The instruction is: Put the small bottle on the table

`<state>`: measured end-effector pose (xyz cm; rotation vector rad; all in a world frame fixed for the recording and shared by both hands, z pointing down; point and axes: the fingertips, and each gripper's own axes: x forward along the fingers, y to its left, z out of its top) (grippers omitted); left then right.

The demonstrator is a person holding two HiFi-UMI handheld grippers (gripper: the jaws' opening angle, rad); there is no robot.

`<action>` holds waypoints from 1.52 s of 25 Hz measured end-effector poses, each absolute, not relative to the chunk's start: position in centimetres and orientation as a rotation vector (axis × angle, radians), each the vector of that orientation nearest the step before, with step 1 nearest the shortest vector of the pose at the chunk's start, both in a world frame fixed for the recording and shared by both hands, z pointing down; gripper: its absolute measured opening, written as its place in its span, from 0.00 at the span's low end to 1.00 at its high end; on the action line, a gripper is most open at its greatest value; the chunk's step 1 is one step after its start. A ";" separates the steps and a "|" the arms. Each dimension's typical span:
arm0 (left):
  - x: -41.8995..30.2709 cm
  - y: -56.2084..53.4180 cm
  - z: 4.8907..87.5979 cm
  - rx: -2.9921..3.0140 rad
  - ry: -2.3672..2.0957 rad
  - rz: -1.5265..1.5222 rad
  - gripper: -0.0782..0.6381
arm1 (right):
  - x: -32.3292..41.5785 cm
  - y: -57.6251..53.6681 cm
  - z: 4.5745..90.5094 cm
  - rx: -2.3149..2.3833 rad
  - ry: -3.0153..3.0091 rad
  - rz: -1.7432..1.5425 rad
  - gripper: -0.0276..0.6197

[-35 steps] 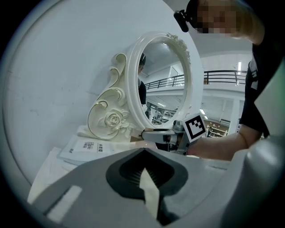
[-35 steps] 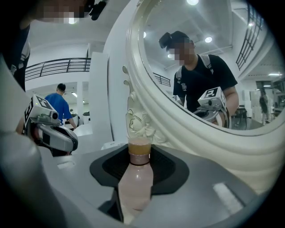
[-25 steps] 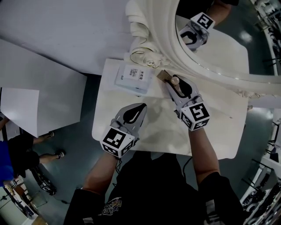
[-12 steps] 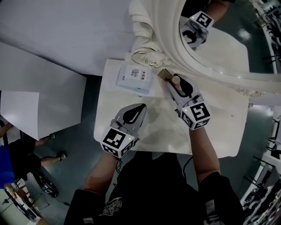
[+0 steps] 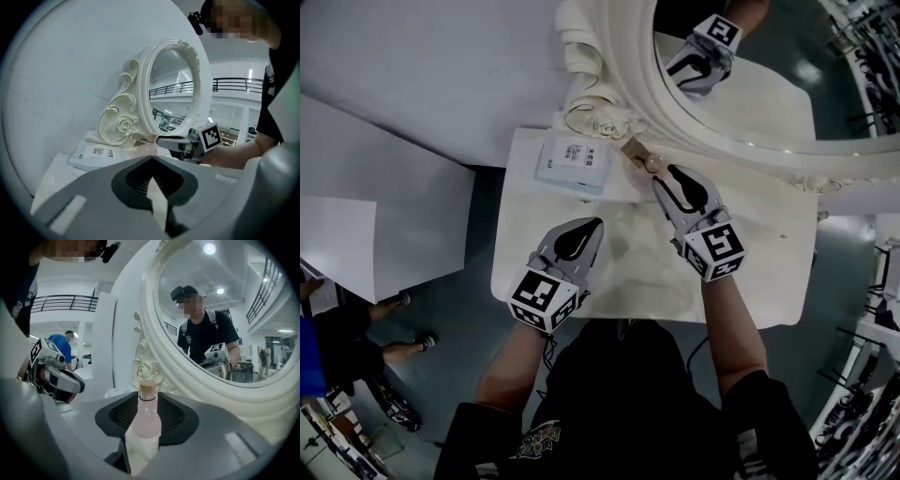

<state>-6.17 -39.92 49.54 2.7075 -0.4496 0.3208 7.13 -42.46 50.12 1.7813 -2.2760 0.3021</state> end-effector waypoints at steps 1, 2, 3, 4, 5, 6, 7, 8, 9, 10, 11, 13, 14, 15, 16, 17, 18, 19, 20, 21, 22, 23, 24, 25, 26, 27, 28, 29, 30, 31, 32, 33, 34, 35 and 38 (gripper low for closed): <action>-6.1 -39.6 49.3 2.710 -0.452 0.317 0.11 | 7.4 -41.8 49.8 1.790 -2.272 0.299 0.26; -6.0 -39.2 49.1 2.711 -0.456 0.315 0.11 | 7.7 -41.2 49.5 1.800 -2.267 0.295 0.22; -5.9 -38.8 48.8 2.712 -0.459 0.312 0.11 | 8.0 -40.5 49.1 1.812 -2.262 0.295 0.16; -5.8 -38.4 48.6 2.711 -0.462 0.310 0.11 | 8.3 -39.7 48.8 1.823 -2.257 0.300 0.11; -5.6 -37.9 48.5 2.710 -0.464 0.309 0.11 | 8.6 -39.0 48.5 1.832 -2.253 0.314 0.08; -5.4 -37.4 48.3 2.709 -0.467 0.307 0.11 | 8.9 -38.2 48.2 1.841 -2.251 0.332 0.08; -5.2 -36.8 48.0 2.709 -0.468 0.306 0.11 | 9.1 -37.4 48.0 1.847 -2.252 0.349 0.08; -5.0 -36.1 47.8 2.710 -0.469 0.305 0.11 | 9.3 -36.5 47.7 1.853 -2.255 0.360 0.08; -4.8 -35.4 47.5 2.714 -0.469 0.306 0.11 | 9.5 -35.6 47.4 1.859 -2.257 0.366 0.08; -4.6 -34.7 47.2 2.719 -0.467 0.307 0.11 | 9.6 -34.7 47.2 1.863 -2.257 0.370 0.08; -4.4 -33.9 47.0 2.724 -0.465 0.311 0.11 | 9.8 -33.8 46.9 1.865 -2.257 0.372 0.08; -3.9 -32.2 46.7 2.731 -0.460 0.322 0.11 | 10.2 -31.8 46.5 1.864 -2.257 0.381 0.08; -3.7 -31.2 46.5 2.734 -0.455 0.328 0.11 | 10.3 -30.9 46.2 1.865 -2.259 0.387 0.08; -3.5 -30.2 46.2 2.739 -0.449 0.330 0.11 | 10.5 -29.9 45.9 1.869 -2.261 0.391 0.08; -3.3 -29.3 45.9 2.745 -0.442 0.330 0.11 | 10.7 -29.0 45.5 1.876 -2.263 0.391 0.08; -3.1 -28.4 45.6 2.753 -0.436 0.328 0.11 | 10.9 -28.1 45.1 1.883 -2.265 0.387 0.08; -3.0 -27.6 45.2 2.760 -0.430 0.326 0.11 | 11.0 -27.2 44.6 1.887 -2.268 0.382 0.08; -2.9 -26.7 44.9 2.768 -0.425 0.325 0.11 | 11.1 -26.2 44.2 1.886 -2.270 0.376 0.08; -2.8 -25.8 44.5 2.776 -0.420 0.324 0.11 | 11.2 -25.3 43.8 1.883 -2.272 0.370 0.08; -2.7 -24.9 44.1 2.784 -0.417 0.324 0.11 | 11.3 -24.3 43.5 1.879 -2.274 0.365 0.08; -2.6 -24.2 43.8 2.793 -0.415 0.324 0.11 | 11.3 -23.5 43.2 1.877 -2.276 0.361 0.08; -2.6 -23.4 43.4 2.801 -0.414 0.323 0.11 | 11.4 -22.6 42.9 1.876 -2.278 0.357 0.08; -2.6 -22.7 43.1 2.809 -0.414 0.322 0.11 | 11.3 -21.8 42.7 1.876 -2.281 0.354 0.08; -2.7 -21.9 42.8 2.815 -0.414 0.321 0.11 | 11.2 -20.9 42.4 1.876 -2.283 0.352 0.08; -2.8 -21.1 42.6 2.820 -0.415 0.320 0.11 | 11.0 -19.9 42.2 1.875 -2.285 0.351 0.08; -3.0 -20.2 42.4 2.824 -0.416 0.319 0.11 | 10.8 -18.9 42.1 1.874 -2.288 0.351 0.08; -3.1 -19.4 42.3 2.827 -0.417 0.317 0.11 | 10.6 -18.0 42.0 1.870 -2.292 0.351 0.08; -3.2 -18.5 42.2 2.830 -0.420 0.316 0.11 | 10.4 -17.1 42.0 1.866 -2.295 0.351 0.08; -3.3 -17.8 42.2 2.833 -0.423 0.316 0.11 | 10.2 -16.2 42.0 1.861 -2.300 0.352 0.08; -3.4 -17.0 42.2 2.835 -0.428 0.319 0.11 | 10.0 -15.4 42.2 1.855 -2.305 0.357 0.08; -3.5 -16.3 42.4 2.834 -0.433 0.324 0.11 | 9.8 -14.7 42.3 1.850 -2.310 0.364 0.08; -3.7 -15.6 42.6 2.831 -0.438 0.331 0.11 | 9.6 -14.0 42.6 1.845 -2.316 0.375 0.08; -3.8 -14.9 42.8 2.826 -0.443 0.340 0.11 | 9.4 -13.3 42.9 1.841 -2.322 0.389 0.08; -4.0 -14.3 43.0 2.820 -0.448 0.349 0.11 | 9.2 -12.8 43.3 1.839 -2.330 0.406 0.08; -4.3 -12.7 43.6 2.799 -0.459 0.371 0.11 | 8.8 -11.4 44.3 1.838 -2.356 0.470 0.08</action>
